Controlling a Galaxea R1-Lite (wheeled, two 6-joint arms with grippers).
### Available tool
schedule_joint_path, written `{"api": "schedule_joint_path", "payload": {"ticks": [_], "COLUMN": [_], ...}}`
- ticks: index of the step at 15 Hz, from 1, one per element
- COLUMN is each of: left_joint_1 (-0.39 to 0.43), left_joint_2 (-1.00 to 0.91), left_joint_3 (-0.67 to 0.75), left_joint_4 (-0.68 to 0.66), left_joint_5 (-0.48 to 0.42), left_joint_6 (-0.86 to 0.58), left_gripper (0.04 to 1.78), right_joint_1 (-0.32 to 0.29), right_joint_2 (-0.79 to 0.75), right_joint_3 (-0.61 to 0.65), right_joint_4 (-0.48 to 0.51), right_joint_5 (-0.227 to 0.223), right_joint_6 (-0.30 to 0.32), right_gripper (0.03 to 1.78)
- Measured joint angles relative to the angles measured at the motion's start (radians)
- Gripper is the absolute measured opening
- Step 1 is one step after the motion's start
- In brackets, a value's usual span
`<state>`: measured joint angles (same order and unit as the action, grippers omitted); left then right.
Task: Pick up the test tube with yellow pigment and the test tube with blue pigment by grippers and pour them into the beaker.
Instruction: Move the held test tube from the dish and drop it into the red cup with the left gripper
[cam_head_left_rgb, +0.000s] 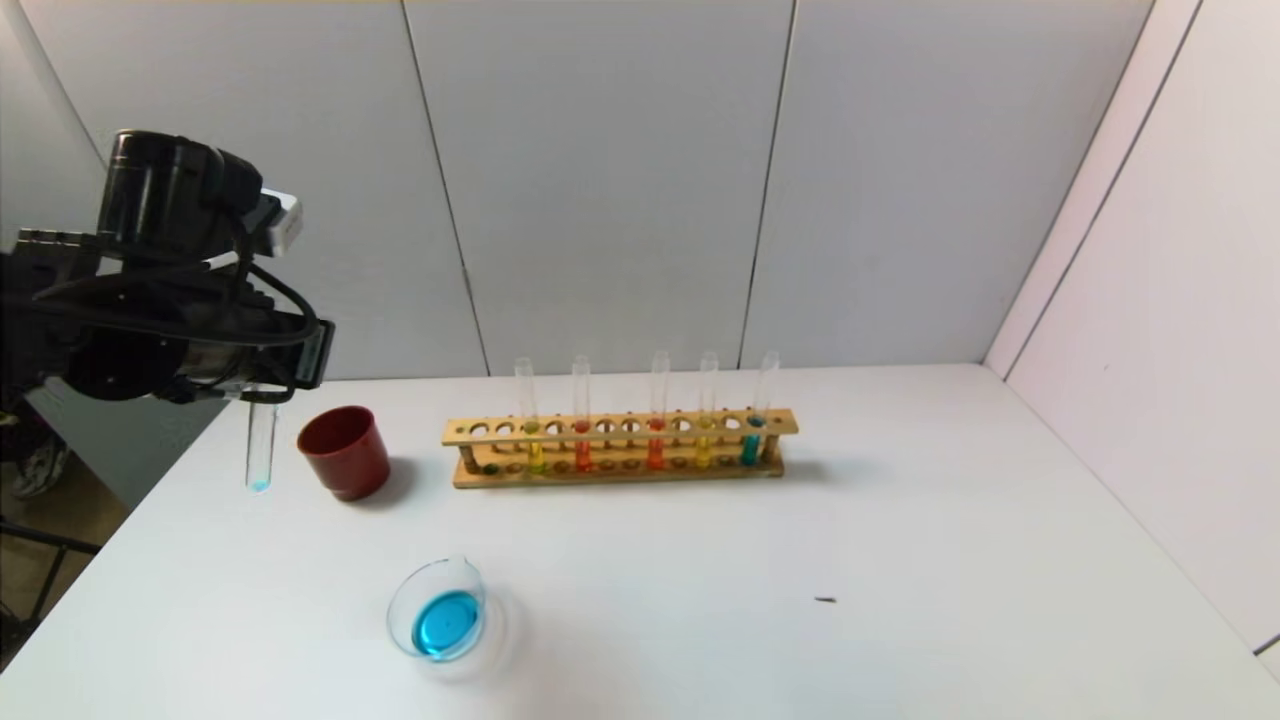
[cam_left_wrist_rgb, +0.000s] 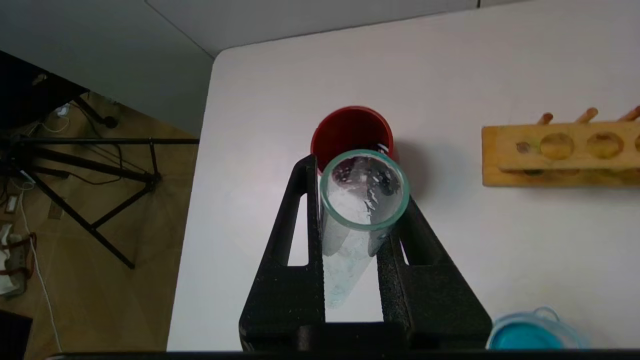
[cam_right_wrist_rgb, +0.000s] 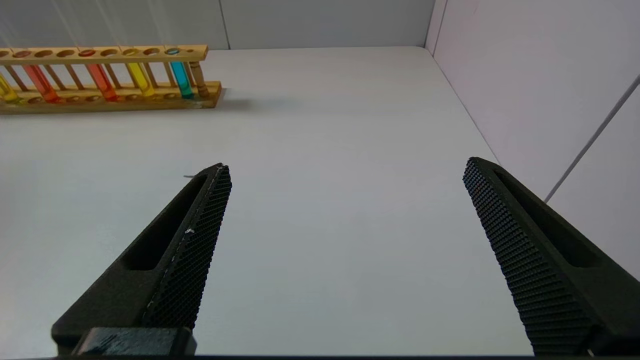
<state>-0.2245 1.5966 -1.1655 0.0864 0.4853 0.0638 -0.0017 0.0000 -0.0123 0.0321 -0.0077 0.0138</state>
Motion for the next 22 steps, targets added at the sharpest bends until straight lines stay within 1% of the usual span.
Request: {"api": "schedule_joint_path", "payload": {"ticks": [5,11,16,22], "left_joint_1": [0.058,0.1,0.107,0.116], "left_joint_2": [0.176,0.323,0.377,0.4], "left_joint_3": [-0.078,-0.185,-0.201,-0.181], "left_joint_4": [-0.192,-0.214,-0.291,-0.3], "left_joint_5": [-0.009,-0.01,-0.013,-0.016], "left_joint_6": [0.001,-0.003,-0.003,-0.023], "left_gripper": [0.34,0.34,0.34,0.34], "right_joint_1": [0.0,0.0,0.0,0.0], "right_joint_2": [0.0,0.0,0.0,0.0], "right_joint_3": [0.0,0.0,0.0,0.0], "right_joint_4": [0.0,0.0,0.0,0.0], "right_joint_5": [0.0,0.0,0.0,0.0], "right_joint_6": [0.0,0.0,0.0,0.0], "right_gripper": [1.7,1.7,1.7,1.7]}}
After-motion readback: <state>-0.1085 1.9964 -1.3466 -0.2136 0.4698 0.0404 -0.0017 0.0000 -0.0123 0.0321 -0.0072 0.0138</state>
